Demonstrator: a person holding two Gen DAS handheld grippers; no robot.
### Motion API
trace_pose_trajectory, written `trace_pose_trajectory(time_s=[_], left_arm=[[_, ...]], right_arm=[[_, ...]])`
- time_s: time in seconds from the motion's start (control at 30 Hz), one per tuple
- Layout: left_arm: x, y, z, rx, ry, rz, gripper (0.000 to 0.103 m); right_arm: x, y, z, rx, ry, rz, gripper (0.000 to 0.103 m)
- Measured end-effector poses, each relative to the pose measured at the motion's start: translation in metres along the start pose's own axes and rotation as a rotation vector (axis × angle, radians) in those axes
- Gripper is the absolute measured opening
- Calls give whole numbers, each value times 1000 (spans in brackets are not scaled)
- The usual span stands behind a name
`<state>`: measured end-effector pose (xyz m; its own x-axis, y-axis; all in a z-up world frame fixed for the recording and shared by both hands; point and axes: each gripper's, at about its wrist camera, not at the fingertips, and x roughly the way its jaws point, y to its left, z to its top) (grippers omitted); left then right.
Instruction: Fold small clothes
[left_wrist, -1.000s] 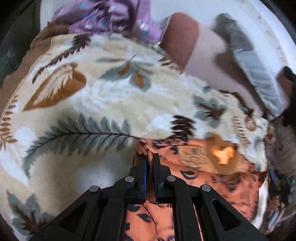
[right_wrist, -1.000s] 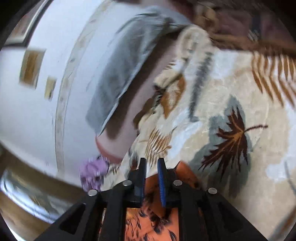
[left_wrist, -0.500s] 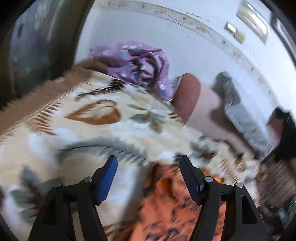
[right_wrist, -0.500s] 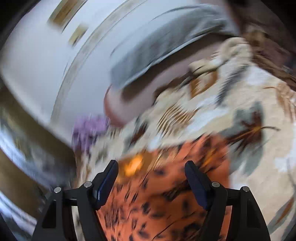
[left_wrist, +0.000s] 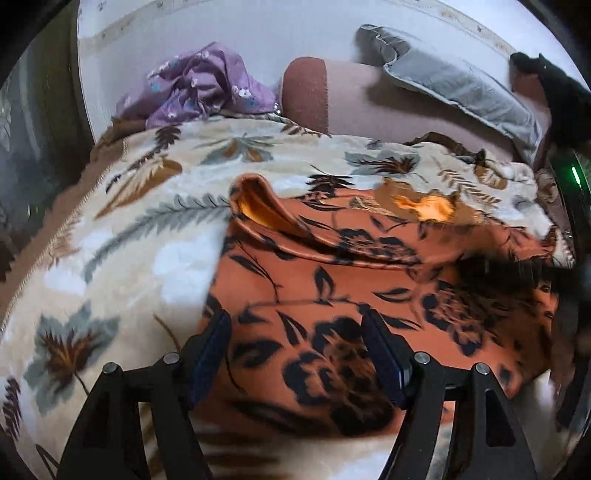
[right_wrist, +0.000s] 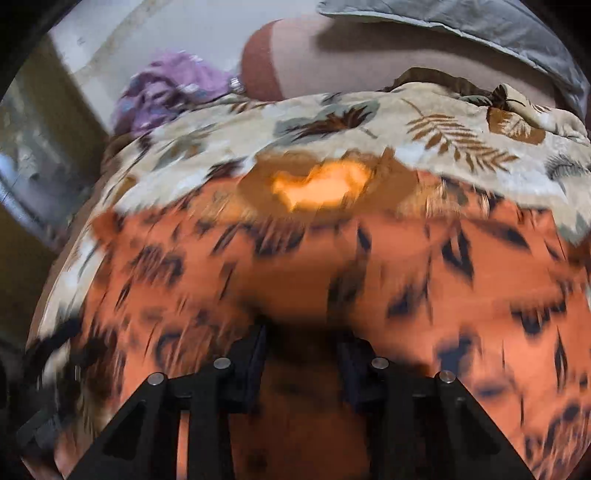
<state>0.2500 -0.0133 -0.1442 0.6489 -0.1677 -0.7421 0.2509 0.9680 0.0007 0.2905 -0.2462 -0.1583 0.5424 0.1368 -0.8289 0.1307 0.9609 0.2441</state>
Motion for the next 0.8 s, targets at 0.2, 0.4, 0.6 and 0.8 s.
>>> trace_pose_trajectory(time_s=[0.2,0.4,0.6,0.8], left_arm=[[13,25,8,-112,28,-3,74],[16,36,10,-165,47,26,74],[21,44,6,-195,86,28,74],[23,35,8,-147,91,11,74]], right_arm=[[-6,-21,60,121,-161,4,37],[-18,14,38,24,-86,180,38],[32,75,28,-66,40,193,38],[68,64,69,102,-14,135,40]])
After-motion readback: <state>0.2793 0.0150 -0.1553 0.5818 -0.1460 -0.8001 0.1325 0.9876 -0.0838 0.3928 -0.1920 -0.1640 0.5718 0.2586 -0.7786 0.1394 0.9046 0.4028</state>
